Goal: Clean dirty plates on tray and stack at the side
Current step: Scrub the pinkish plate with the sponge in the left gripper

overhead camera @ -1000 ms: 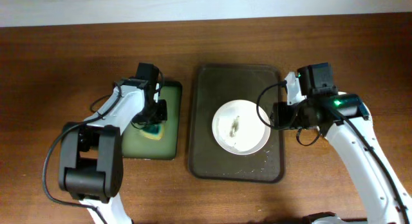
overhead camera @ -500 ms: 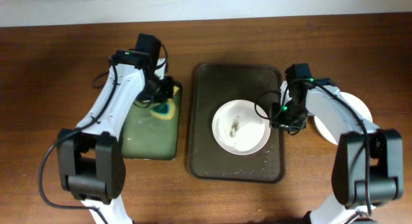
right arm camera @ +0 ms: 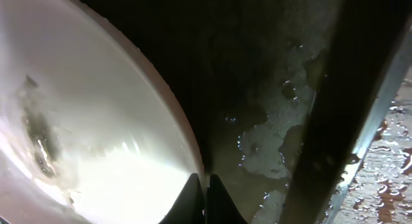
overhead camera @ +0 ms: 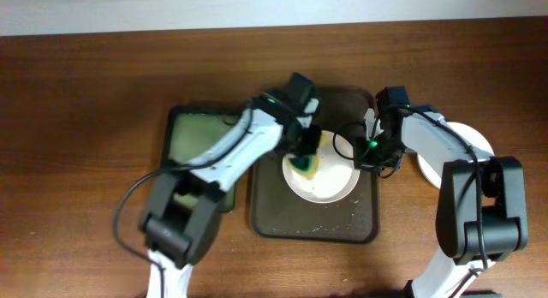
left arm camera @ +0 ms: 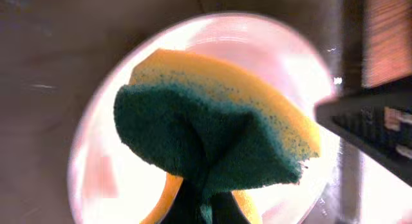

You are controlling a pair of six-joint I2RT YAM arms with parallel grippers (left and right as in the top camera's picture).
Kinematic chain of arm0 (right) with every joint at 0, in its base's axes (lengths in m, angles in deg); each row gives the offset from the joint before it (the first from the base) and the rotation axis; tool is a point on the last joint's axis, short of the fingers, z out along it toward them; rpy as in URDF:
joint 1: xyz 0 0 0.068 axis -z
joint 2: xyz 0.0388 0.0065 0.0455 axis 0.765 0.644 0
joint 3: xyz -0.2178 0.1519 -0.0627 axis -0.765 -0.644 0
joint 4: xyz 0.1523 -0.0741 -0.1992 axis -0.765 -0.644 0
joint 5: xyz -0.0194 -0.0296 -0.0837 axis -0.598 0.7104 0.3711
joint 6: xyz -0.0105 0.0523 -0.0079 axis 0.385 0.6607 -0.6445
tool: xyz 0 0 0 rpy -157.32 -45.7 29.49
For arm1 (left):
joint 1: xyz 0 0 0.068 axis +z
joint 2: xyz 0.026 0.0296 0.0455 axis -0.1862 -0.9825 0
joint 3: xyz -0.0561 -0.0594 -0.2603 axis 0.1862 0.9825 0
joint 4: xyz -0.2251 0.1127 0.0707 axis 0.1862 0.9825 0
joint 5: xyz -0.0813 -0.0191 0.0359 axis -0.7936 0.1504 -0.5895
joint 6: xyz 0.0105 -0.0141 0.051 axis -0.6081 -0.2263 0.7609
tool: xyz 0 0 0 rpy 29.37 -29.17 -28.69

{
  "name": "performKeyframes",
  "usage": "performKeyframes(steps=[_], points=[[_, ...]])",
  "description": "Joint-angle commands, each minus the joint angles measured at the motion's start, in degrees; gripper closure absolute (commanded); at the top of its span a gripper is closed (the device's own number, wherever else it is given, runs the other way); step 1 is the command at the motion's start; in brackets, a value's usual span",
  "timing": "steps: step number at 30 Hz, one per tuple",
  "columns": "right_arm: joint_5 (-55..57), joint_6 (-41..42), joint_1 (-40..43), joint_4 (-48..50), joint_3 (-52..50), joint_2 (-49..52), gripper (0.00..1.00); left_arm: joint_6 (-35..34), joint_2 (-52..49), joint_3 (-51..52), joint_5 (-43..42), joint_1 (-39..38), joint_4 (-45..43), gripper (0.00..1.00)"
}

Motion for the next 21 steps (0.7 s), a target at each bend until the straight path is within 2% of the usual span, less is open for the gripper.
performKeyframes(steps=[1,5,9,11,16,19,21], points=[[2.05,1.27,-0.04,0.76,-0.22,1.60,0.96,-8.17,-5.68,-0.98,-1.51,-2.14,-2.86,1.00],[2.03,1.27,-0.04,0.70,-0.22,1.60,0.96,-8.44,-10.84,-1.01,-8.81,-3.96,-6.84,1.00],[2.01,1.27,-0.04,0.68,-0.22,1.60,0.96,-8.35,-12.72,-1.01,-10.38,-5.77,-6.95,1.00],[2.01,1.27,-0.04,0.44,-0.22,1.60,0.96,-3.15,-12.68,-1.51,-8.83,-6.01,-6.12,1.00],[2.03,1.46,-0.04,0.15,-0.22,1.60,0.96,-4.13,-12.68,-7.65,21.44,-1.77,10.16,1.00],[2.05,1.49,-0.04,0.17,-0.22,1.60,0.96,-4.15,-12.68,-11.21,28.83,-0.35,15.50,1.00],[2.05,1.49,-0.04,0.31,-0.22,1.60,0.96,-4.15,-12.68,-12.22,29.35,0.09,15.87,1.00]])
